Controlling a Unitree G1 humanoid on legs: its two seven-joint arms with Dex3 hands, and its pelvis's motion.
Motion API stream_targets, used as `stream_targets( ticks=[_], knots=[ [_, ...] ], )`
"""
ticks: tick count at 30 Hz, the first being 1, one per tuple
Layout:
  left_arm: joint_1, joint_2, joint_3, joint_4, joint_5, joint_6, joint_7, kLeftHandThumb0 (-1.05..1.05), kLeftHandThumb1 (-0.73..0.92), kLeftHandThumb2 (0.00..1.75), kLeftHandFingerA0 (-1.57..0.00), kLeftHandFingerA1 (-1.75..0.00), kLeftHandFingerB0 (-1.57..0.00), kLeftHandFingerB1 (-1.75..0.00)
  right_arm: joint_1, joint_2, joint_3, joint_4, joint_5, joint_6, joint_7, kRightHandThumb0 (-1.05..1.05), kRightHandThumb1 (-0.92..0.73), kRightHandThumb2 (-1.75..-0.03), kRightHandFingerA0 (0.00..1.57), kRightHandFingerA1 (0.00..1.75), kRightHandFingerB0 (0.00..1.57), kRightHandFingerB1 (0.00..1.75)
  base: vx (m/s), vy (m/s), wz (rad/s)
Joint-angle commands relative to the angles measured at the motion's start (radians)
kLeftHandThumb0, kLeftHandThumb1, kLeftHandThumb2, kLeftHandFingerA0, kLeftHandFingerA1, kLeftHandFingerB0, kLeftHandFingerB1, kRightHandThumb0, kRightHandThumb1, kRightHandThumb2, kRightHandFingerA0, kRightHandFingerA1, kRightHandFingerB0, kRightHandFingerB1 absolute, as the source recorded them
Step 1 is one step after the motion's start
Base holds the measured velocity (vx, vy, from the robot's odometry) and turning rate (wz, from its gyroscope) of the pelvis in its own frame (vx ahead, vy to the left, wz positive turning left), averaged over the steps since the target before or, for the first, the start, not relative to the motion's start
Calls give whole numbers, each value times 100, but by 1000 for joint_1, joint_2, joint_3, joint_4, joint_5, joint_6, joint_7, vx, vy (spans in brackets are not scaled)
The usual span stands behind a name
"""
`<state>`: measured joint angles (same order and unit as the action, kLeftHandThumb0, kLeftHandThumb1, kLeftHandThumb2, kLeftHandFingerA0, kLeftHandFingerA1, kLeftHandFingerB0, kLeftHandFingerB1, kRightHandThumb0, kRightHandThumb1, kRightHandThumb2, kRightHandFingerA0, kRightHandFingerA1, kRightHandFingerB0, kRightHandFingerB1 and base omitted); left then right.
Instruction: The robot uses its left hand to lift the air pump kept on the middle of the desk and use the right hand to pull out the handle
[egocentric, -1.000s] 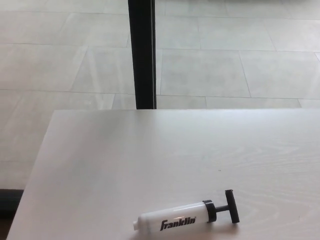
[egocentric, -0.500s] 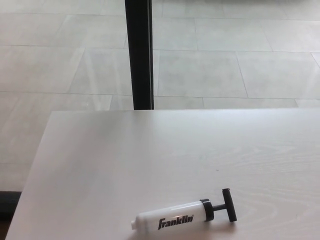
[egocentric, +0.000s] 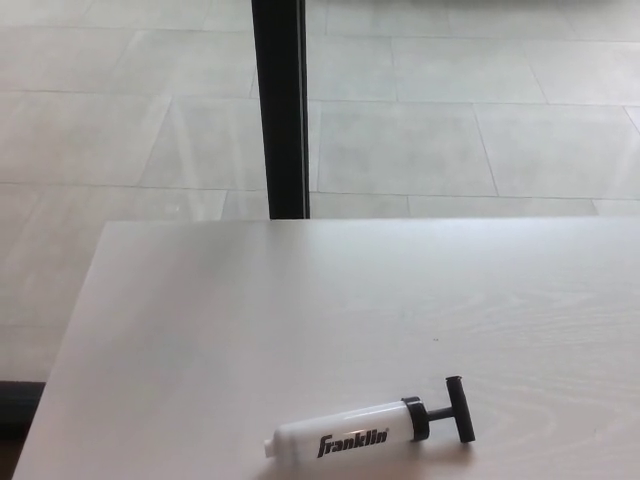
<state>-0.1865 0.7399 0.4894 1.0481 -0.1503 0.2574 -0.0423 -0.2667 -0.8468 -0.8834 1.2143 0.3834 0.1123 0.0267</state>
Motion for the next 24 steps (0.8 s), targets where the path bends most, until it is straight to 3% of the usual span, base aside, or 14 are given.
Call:
stream_targets(
  ticks=[1, 7, 8, 9, 10, 11, 13, 14, 15, 17, 18, 21, 23, 24],
  knots=[
    [-167, 54, -116, -111, 95, -21, 57, -69, 69, 60, -61, -73, -62, -61, -150, -65, 68, -93, 0, -99, 56, -72, -62, -97, 23, 58, 12, 43, 0, 0, 0],
    [-222, -64, -207, -595, 101, 22, 88, -62, 67, 60, -43, -52, -49, -44, -246, 27, 233, -365, -54, -214, 146, -76, -64, -97, 27, 62, 14, 44, 0, 0, 0],
    [-227, -72, -247, -663, 139, 51, 97, -67, 68, 60, -44, -51, -48, -43, -247, 52, 256, -407, -57, -231, 159, -70, -78, -64, 33, 55, 23, 30, 0, 0, 0],
    [-231, -79, -272, -713, 157, 77, 99, -68, 68, 61, -43, -51, -47, -44, -245, 68, 276, -434, -64, -246, 163, -71, -78, -64, 35, 56, 22, 30, 0, 0, 0],
    [-238, -96, -294, -773, 162, 106, 95, -71, 54, 95, -41, -61, -33, -53, -238, 84, 303, -468, -75, -263, 176, -78, -64, -99, 31, 61, 16, 45, 0, 0, 0],
    [-245, -119, -316, -833, 159, 129, 88, -66, 65, 59, -44, -52, -41, -43, -230, 104, 334, -514, -81, -262, 189, -75, -77, -64, 38, 56, 25, 34, 0, 0, 0],
    [-248, -144, -358, -891, 171, 129, 74, -65, 61, 59, -44, -53, -41, -44, -212, 131, 383, -586, -102, -253, 182, -75, -79, -64, 37, 53, 26, 31, 0, 0, 0],
    [-255, -145, -407, -931, 198, 156, 50, -64, 51, 92, -40, -59, -27, -50, -197, 148, 423, -646, -125, -226, 162, -77, -78, -64, 40, 51, 27, 30, 0, 0, 0],
    [-277, -178, -467, -934, 229, 140, 42, -62, 63, 59, -44, -47, -39, -39, -188, 178, 477, -696, -160, -231, 149, -72, -64, -95, 32, 56, 17, 44, 0, 0, 0],
    [-272, -194, -534, -954, 262, 99, 11, -73, 61, 65, -44, -53, -38, -44, -181, 207, 526, -717, -177, -227, 160, -65, -65, -93, 32, 55, 15, 44, 0, 0, 0],
    [-267, -210, -566, -972, 280, 96, 12, -75, 60, 65, -46, -55, -38, -44, -170, 221, 556, -743, -194, -213, 146, -70, -79, -64, 43, 47, 24, 31, 0, 0, 0],
    [-260, -251, -632, -1009, 292, 123, 6, -69, 65, 57, -47, -53, -43, -43, -152, 251, 606, -786, -211, -196, 135, -79, -78, -64, 46, 53, 27, 31, 0, 0, 0],
    [-257, -272, -714, -1007, 326, 111, -23, -72, 63, 61, -45, -61, -41, -48, -147, 273, 647, -816, -224, -148, 119, -74, -80, -65, 44, 52, 28, 30, 0, 0, 0],
    [-254, -280, -732, -1007, 332, 109, -22, -64, 49, 96, -51, -70, -29, -53, -151, 278, 653, -814, -221, -147, 121, -72, -80, -64, 42, 52, 27, 31, 0, 0, 0]
  ],
)
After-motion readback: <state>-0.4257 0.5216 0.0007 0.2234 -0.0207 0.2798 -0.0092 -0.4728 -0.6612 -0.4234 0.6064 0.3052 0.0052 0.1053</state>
